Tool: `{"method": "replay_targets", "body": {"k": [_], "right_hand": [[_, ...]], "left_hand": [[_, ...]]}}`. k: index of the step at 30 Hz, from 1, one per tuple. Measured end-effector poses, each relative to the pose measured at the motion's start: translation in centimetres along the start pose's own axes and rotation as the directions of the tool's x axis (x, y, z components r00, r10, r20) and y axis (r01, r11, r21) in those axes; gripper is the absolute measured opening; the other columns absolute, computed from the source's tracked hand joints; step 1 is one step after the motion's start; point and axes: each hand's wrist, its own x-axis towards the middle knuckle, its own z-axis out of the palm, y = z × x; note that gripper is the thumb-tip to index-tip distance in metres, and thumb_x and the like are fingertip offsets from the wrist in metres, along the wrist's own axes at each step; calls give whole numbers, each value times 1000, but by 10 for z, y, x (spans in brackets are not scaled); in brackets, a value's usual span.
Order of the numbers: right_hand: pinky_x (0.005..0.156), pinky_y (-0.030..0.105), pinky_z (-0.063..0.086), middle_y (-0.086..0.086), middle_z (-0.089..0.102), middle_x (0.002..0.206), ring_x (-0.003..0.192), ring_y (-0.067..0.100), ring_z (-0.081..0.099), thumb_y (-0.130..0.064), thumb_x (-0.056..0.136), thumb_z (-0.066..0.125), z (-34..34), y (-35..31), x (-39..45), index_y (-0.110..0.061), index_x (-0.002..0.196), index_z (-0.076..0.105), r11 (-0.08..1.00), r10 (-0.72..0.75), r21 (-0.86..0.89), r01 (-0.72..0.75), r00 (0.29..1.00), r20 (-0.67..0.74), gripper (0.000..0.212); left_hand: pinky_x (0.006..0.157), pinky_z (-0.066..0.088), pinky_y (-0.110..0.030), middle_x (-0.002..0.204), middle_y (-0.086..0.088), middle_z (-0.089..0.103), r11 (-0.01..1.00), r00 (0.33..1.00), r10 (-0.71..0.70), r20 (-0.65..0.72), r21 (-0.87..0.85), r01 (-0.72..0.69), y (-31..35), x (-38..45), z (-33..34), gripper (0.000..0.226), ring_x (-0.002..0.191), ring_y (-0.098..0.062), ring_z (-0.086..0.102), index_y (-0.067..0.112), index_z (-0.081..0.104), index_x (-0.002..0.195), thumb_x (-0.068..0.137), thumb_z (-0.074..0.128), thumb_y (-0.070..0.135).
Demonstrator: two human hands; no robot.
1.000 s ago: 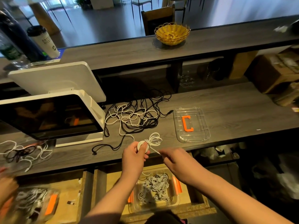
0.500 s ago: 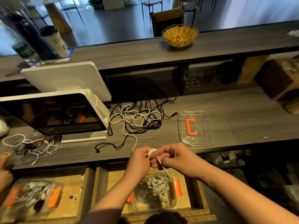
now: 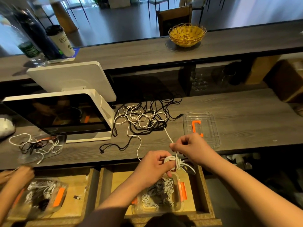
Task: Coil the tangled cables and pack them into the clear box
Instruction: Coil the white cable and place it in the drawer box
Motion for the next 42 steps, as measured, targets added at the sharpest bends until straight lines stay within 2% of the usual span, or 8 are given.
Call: {"method": "replay_targets", "body": {"k": [7, 10, 13, 21, 26, 30, 34, 42], "right_hand": [[70, 38, 57, 12, 69, 79, 68, 20, 65, -26, 91, 68, -3, 2, 6, -4, 90, 70, 915, 248, 253, -313, 934, 258, 23], [54, 27, 57, 14, 68, 81, 64, 21, 65, -16, 95, 60, 1, 2, 3, 1, 102, 62, 797, 305, 378, -471, 854, 421, 19], [42, 18, 46, 12, 68, 76, 55, 15, 58, -19, 97, 58, 2, 4, 2, 0, 101, 65, 832, 275, 328, -448, 845, 459, 21], [44, 20, 44, 8, 59, 60, 45, 12, 52, -18, 93, 66, 15, 12, 8, -7, 71, 65, 911, 185, 352, -216, 975, 119, 25], [52, 19, 42, -6, 58, 56, 51, 3, 52, -22, 93, 66, 18, 9, 8, -13, 68, 66, 988, -11, 152, 15, 999, -33, 26], [54, 25, 47, 1, 65, 62, 54, 6, 57, -27, 92, 67, 16, 9, 6, -17, 73, 69, 989, -111, 81, 124, 983, -146, 22], [56, 27, 48, -4, 66, 62, 56, 4, 58, -29, 95, 63, 17, 8, 2, -22, 80, 74, 993, -120, -24, 118, 983, -137, 20], [49, 25, 40, -2, 63, 60, 49, 6, 49, -11, 94, 56, 17, 5, 4, -19, 86, 77, 1000, 15, -9, -16, 997, -81, 24]], "left_hand": [[69, 49, -19, 81, 12, 72, 953, 956, 228, -185, 244, -180, -1, 0, 1, 12, 75, -3, 67, 26, 78, 93, 89, 73, 15], [72, 44, -17, 89, 17, 58, 854, 892, 417, -174, 410, -320, -9, 2, 3, 14, 86, -3, 58, 27, 78, 98, 88, 74, 18], [63, 38, -18, 86, 15, 41, 762, 847, 510, -152, 537, -363, -13, 2, 1, 15, 81, -3, 46, 30, 76, 99, 89, 65, 31], [60, 39, -14, 76, 5, 50, 966, 916, 227, -332, 193, -170, -10, -2, 7, 28, 67, -6, 50, 33, 76, 93, 89, 70, 6], [52, 45, -24, 87, -4, 65, 974, 910, -79, -407, -227, -17, -3, 3, 8, 11, 58, -18, 57, 19, 76, 89, 92, 68, 27], [47, 44, -24, 83, -7, 63, 797, 909, -398, -125, -537, 275, 4, 6, 9, 33, 60, -15, 58, 6, 63, 107, 88, 71, 33], [48, 44, -22, 64, -4, 54, 688, 916, -401, 34, -649, 325, 8, 9, 4, 20, 57, -14, 57, 3, 64, 102, 89, 68, 18], [52, 48, -22, 65, 7, 63, 996, 944, -87, -317, -15, 87, 11, 15, 9, 14, 57, -4, 55, 24, 74, 84, 90, 69, 12]]}}
